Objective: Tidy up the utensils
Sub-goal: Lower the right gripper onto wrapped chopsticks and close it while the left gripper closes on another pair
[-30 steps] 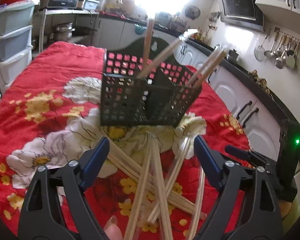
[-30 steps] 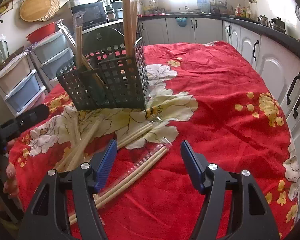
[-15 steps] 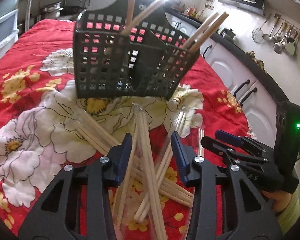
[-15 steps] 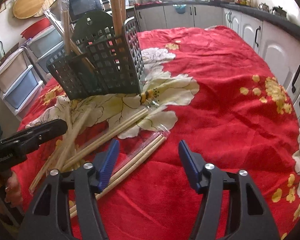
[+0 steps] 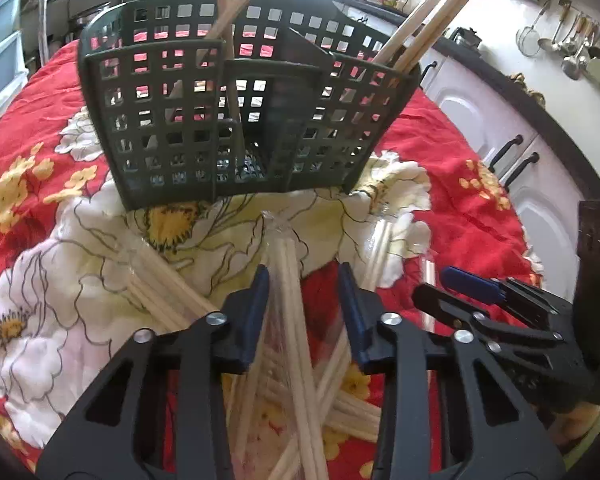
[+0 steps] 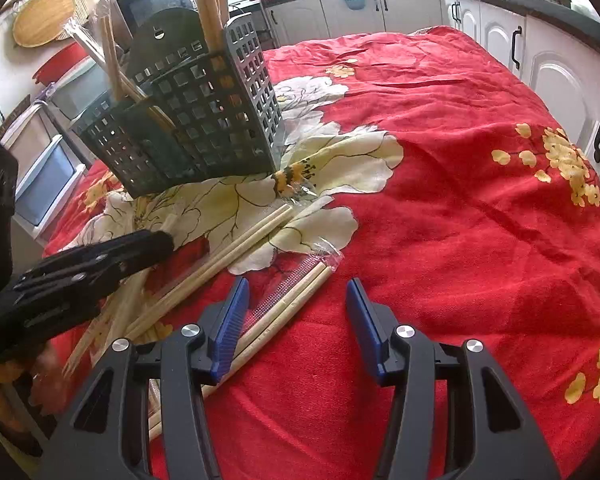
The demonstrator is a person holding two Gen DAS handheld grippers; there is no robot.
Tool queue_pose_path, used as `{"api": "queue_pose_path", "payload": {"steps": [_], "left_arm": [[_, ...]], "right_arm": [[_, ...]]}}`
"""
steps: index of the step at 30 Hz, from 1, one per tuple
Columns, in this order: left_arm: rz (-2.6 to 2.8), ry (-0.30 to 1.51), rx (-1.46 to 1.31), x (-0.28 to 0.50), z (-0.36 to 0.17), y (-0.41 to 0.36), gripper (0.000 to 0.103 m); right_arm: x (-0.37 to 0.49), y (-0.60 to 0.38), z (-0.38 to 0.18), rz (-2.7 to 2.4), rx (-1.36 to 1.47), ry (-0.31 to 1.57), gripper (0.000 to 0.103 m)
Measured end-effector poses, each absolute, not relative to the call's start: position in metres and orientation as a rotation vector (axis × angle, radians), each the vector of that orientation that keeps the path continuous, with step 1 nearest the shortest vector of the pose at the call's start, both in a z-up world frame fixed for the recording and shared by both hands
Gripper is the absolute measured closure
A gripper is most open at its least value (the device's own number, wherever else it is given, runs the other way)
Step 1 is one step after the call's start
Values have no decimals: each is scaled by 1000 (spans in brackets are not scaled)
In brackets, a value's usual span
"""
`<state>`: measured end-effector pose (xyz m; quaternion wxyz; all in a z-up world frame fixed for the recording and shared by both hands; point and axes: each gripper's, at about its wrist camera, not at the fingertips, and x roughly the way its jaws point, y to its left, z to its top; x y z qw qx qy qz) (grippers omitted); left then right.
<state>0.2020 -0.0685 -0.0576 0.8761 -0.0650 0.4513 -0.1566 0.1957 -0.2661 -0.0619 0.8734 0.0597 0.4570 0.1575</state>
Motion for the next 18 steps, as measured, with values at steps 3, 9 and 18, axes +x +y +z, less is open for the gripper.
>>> {"api": "queue_pose_path", "payload": {"steps": [3, 9, 18], "left_arm": [[-330, 954, -126, 209, -59, -72, 90], [-347, 984, -94, 217, -66, -82, 92], [-361, 1008, -48, 229, -69, -92, 92]], "right_arm": [[197, -266, -63, 331, 128, 959, 54], [200, -268, -66, 330, 131, 972, 61], [203, -278, -67, 308, 170, 965, 89]]}}
